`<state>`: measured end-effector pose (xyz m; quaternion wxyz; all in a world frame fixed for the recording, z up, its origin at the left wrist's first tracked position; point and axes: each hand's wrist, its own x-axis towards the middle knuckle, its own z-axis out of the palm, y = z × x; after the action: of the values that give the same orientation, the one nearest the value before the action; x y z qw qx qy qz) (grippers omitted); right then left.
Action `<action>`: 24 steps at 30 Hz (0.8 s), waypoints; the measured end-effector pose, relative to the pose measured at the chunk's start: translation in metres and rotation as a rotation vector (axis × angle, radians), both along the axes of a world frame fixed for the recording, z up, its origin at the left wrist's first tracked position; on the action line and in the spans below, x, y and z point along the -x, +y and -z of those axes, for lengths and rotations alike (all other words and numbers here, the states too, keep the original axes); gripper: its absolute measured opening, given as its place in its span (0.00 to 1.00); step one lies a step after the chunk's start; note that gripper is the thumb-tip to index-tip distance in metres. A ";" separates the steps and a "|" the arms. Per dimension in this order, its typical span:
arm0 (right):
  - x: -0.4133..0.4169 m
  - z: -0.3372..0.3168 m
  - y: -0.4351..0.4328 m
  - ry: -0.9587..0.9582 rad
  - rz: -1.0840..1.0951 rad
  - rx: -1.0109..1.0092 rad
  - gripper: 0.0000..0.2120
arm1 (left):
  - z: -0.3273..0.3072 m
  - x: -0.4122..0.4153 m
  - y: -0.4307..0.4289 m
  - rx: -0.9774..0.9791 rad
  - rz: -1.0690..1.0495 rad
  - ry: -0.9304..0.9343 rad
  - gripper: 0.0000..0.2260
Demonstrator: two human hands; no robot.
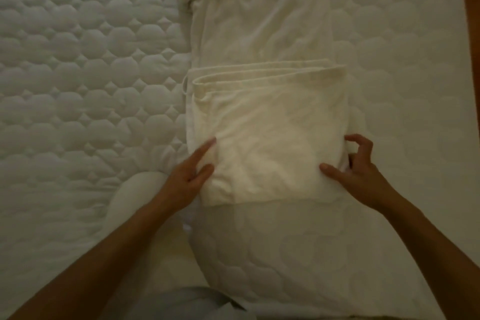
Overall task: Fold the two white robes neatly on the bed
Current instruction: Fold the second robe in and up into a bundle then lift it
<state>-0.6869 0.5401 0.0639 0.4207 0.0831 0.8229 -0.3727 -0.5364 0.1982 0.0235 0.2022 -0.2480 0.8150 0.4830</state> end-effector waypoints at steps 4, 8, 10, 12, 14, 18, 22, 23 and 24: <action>0.010 -0.014 0.012 -0.127 0.123 0.069 0.43 | -0.030 0.013 -0.013 -0.252 -0.060 -0.055 0.16; 0.053 -0.048 0.004 -0.214 0.170 0.149 0.36 | -0.068 0.047 -0.034 -0.434 -0.209 -0.081 0.25; 0.089 -0.069 -0.003 -0.349 0.163 0.160 0.37 | -0.083 0.078 -0.055 -0.503 -0.273 -0.105 0.39; 0.129 -0.083 -0.017 -0.456 0.116 0.152 0.37 | -0.096 0.116 -0.073 -0.567 -0.214 -0.080 0.43; 0.179 -0.091 -0.044 -0.422 -0.076 0.084 0.33 | -0.119 0.165 -0.084 -0.622 -0.175 -0.101 0.37; 0.294 -0.107 -0.078 -0.236 -0.176 0.002 0.47 | -0.104 0.259 -0.151 -0.608 -0.191 -0.058 0.09; 0.401 -0.132 -0.129 -0.098 0.356 0.254 0.29 | -0.107 0.375 -0.194 -0.782 -0.572 0.022 0.15; 0.419 -0.136 -0.147 -0.091 0.427 0.342 0.27 | -0.117 0.401 -0.194 -0.840 -0.637 0.087 0.12; 0.434 -0.136 -0.163 -0.071 0.499 0.409 0.28 | -0.125 0.432 -0.192 -0.887 -0.703 0.121 0.14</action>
<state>-1.1210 0.3767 0.1994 0.3526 0.2089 0.6702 -0.6188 -0.9686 0.0065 0.1487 0.0669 -0.3674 0.4130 0.8307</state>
